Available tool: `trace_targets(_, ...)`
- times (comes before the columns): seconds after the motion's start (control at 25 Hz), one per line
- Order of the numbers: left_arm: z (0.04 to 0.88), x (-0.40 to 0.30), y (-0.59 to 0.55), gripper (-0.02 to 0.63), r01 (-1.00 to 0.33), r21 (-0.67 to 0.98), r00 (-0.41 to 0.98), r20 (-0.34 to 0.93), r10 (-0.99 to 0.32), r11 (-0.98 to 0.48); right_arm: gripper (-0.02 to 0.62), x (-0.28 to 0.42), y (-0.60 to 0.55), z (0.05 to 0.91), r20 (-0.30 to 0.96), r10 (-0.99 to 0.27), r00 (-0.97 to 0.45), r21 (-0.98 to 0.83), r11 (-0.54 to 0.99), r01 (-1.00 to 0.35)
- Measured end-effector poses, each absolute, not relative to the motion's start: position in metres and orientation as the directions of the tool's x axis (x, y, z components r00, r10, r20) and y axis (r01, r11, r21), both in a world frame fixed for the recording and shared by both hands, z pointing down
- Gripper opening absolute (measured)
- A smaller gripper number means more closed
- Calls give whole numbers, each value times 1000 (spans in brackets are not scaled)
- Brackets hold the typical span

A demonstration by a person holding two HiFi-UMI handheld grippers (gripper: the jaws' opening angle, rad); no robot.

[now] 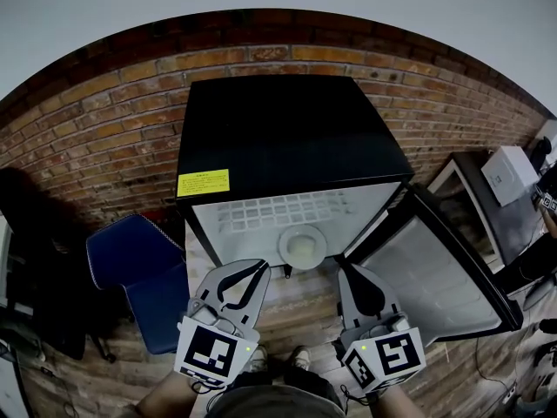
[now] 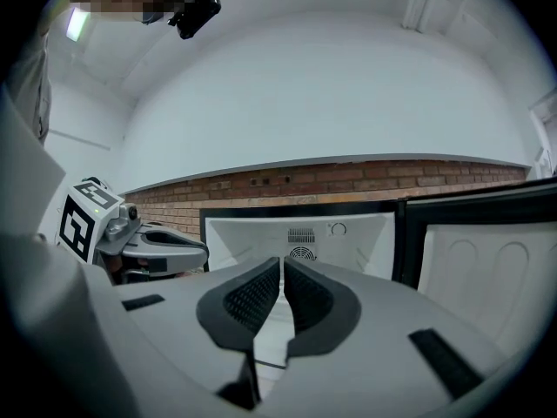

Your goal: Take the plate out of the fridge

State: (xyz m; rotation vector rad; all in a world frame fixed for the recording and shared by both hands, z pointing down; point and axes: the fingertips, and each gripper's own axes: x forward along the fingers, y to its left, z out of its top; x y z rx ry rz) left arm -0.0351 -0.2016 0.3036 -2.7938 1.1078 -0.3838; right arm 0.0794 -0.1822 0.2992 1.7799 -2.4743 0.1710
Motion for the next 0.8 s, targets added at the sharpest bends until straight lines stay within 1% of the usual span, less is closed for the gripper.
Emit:
trace_targets(0.08,306,-33,-205,21,-667,-188,693,197,-693,-721,34,83,-187,305,141,-937,-319,-44,316,-948)
trace_targets(0.2,310,-29,-210,21,-673,-186,687,203,-698,-716,34,85,-195,312,149,-937,-316,-3,319,-948)
trace_targets(0.36,318,-25,-219,21,-678,-190,677,214,-704,-710,36,83,-208,325,162,-931,-328,-11,330,-944)
trace_targets(0.4,320,-24,-221,21,-679,-190,675,217,-705,-709,51,83,-211,330,168,-932,-322,-10,326,-945)
trace_targets(0.44,322,-23,-223,21,-680,-189,674,219,-705,-709,104,83,-214,334,174,-933,-315,-10,318,-948)
trace_targets(0.48,324,-22,-225,21,-680,-188,674,222,-705,-709,134,83,-217,339,181,-934,-308,-13,311,-950)
trace_targets(0.64,334,-17,-233,21,-665,-202,680,235,-695,-719,171,85,-229,358,194,-942,-272,-40,270,-962)
trace_targets(0.8,347,-10,-238,21,-648,-210,687,256,-680,-732,194,91,-238,382,217,-944,-251,-113,231,-966)
